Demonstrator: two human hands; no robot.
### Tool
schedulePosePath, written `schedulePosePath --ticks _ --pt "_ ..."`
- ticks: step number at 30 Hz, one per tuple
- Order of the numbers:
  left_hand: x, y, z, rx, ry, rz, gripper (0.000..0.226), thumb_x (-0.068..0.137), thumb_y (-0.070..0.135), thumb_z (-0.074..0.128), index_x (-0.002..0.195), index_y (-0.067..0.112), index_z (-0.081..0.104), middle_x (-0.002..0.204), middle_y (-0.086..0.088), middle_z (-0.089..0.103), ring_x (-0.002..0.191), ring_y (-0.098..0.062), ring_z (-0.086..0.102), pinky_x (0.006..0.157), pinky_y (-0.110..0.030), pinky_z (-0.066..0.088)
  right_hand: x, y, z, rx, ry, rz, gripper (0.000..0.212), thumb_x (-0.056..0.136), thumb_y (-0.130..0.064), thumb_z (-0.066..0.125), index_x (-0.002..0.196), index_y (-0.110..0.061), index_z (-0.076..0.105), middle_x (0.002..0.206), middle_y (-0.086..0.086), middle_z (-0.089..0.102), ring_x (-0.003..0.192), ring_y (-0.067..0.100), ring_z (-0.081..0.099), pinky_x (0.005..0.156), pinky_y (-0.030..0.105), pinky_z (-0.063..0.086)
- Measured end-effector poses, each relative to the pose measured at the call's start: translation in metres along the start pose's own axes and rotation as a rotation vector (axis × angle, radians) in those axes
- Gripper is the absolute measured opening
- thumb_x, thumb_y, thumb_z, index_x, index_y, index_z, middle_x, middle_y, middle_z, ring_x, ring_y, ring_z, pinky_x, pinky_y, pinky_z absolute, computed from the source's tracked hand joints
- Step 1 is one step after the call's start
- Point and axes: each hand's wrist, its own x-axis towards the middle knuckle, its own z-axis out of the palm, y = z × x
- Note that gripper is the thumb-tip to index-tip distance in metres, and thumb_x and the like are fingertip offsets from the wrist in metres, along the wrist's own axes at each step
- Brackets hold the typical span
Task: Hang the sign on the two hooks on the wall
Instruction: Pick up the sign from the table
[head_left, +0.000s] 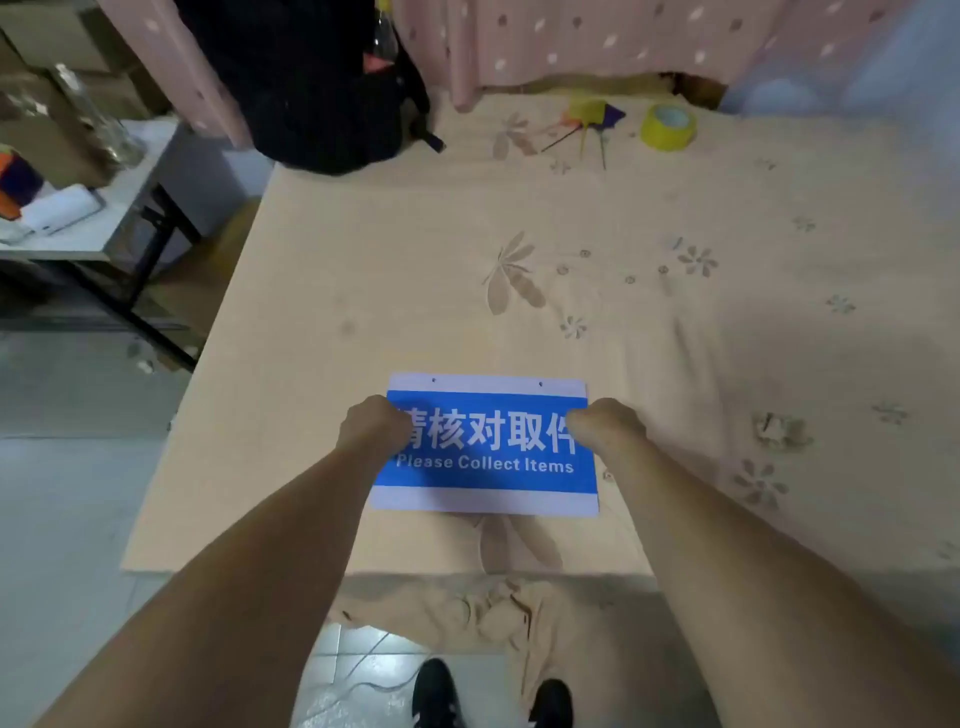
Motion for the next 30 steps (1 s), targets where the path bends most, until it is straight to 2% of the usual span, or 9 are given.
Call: schedulePosePath --ticks 2,5,10,13,17,20,23,27,30 --pt "0.004 -0.004 0.009 0.021 0.007 -0.051 0.025 0.090 0.016 0.048 0.110 0.005 0.059 0.121 -0.018 0.060 0.103 -0.038 0.062 0.075 -0.036 0.050 0.005 0.005 0.011 -0.002 -0.028 0.051 0.025 0.089 -0.029 0.051 0.096 -0.009 0.065 0.097 0.008 0.069 0.078 0.024 0.066 0.060 0.028 0.048" --pt "0.006 -0.010 0.021 0.025 0.068 -0.063 0.033 0.091 0.017 0.049 0.120 0.004 0.058 0.124 -0.018 0.056 0.107 -0.040 0.060 0.082 -0.043 0.052 0.013 0.010 0.027 -0.021 -0.004 0.066 0.032 0.089 -0.028 0.052 0.109 -0.007 0.065 0.114 0.011 0.065 0.085 0.025 0.065 0.048 0.026 0.040" --pt "0.010 -0.008 0.022 0.014 0.079 -0.046 0.028 0.092 0.013 0.048 0.116 0.004 0.057 0.120 -0.017 0.056 0.106 -0.039 0.060 0.079 -0.043 0.052 0.021 0.001 0.033 -0.012 0.016 0.059 0.020 0.090 -0.029 0.054 0.097 -0.010 0.053 0.120 0.012 0.061 0.087 0.024 0.061 0.051 0.029 0.040" --pt "0.011 -0.009 0.021 -0.048 0.091 -0.056 0.013 0.090 0.012 0.051 0.099 0.005 0.056 0.111 -0.016 0.061 0.098 -0.038 0.062 0.070 -0.040 0.050 0.023 0.005 0.034 0.055 0.033 0.066 0.025 0.088 -0.026 0.056 0.104 -0.008 0.059 0.117 0.012 0.062 0.098 0.027 0.064 0.060 0.031 0.047" --pt "0.014 -0.005 0.010 -0.138 0.163 -0.041 0.009 0.087 0.013 0.057 0.087 0.004 0.054 0.100 -0.016 0.063 0.082 -0.036 0.058 0.064 -0.037 0.044 0.025 0.013 0.026 0.197 0.123 0.051 0.026 0.084 -0.015 0.062 0.108 -0.005 0.063 0.113 0.014 0.065 0.090 0.032 0.069 0.058 0.031 0.049" --pt "0.009 0.012 -0.017 -0.217 0.240 -0.007 0.019 0.085 0.021 0.063 0.089 0.002 0.061 0.094 -0.015 0.067 0.076 -0.035 0.057 0.061 -0.036 0.043 0.015 0.001 -0.004 0.238 0.264 -0.019 0.022 0.084 -0.012 0.067 0.104 -0.005 0.063 0.108 0.013 0.066 0.088 0.034 0.069 0.061 0.034 0.053" --pt "-0.004 0.043 -0.065 -0.317 0.331 0.069 0.024 0.087 0.027 0.066 0.088 0.004 0.063 0.086 -0.012 0.067 0.075 -0.034 0.058 0.061 -0.035 0.042 -0.005 -0.025 -0.053 0.277 0.420 -0.110 0.028 0.085 -0.018 0.071 0.107 -0.005 0.059 0.114 0.012 0.062 0.096 0.037 0.066 0.073 0.041 0.057" --pt "-0.035 0.092 -0.148 -0.453 0.473 0.201 0.016 0.084 0.022 0.070 0.090 0.007 0.065 0.084 -0.007 0.064 0.078 -0.032 0.059 0.063 -0.035 0.042 -0.046 -0.063 -0.129 0.383 0.562 -0.233 0.035 0.087 -0.025 0.072 0.115 -0.009 0.060 0.121 0.008 0.062 0.104 0.035 0.064 0.076 0.036 0.050" --pt "-0.065 0.127 -0.212 -0.516 0.563 0.299 0.016 0.086 0.024 0.071 0.093 0.011 0.067 0.086 -0.004 0.064 0.078 -0.027 0.057 0.064 -0.035 0.041 -0.087 -0.089 -0.189 0.449 0.659 -0.313 0.031 0.087 -0.026 0.072 0.110 -0.008 0.060 0.117 0.009 0.062 0.103 0.035 0.064 0.075 0.035 0.047"
